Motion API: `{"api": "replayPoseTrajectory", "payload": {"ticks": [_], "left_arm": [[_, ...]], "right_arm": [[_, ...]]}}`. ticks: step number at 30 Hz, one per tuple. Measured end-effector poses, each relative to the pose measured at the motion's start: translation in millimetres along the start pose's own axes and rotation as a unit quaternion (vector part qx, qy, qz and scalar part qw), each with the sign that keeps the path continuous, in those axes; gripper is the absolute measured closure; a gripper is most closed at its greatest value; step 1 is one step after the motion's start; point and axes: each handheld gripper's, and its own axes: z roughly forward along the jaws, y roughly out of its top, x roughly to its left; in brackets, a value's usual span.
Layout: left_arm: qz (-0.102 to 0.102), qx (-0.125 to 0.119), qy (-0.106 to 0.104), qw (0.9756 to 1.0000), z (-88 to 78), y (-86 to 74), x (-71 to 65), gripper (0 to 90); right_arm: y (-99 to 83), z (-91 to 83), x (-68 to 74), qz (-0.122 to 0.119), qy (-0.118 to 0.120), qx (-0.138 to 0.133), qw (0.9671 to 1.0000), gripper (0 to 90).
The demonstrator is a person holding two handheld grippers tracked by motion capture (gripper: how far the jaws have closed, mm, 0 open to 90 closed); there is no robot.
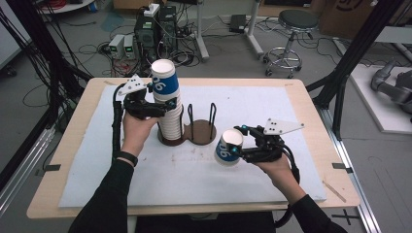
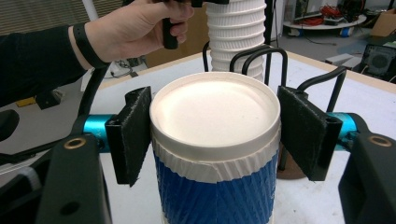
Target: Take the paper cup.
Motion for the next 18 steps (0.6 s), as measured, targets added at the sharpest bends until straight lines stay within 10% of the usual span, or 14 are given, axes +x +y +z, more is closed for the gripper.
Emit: {"api": "replayPoseTrajectory", "payload": {"ticks": [18], "left_arm": [[0.001, 0.001, -0.003, 1.0000, -1.4, 0.5, 0.0, 11.4]], "right_arm": [[-3.7, -3.0, 0.7, 0.001, -0.005, 0.001, 1.0000, 30.8]]}}
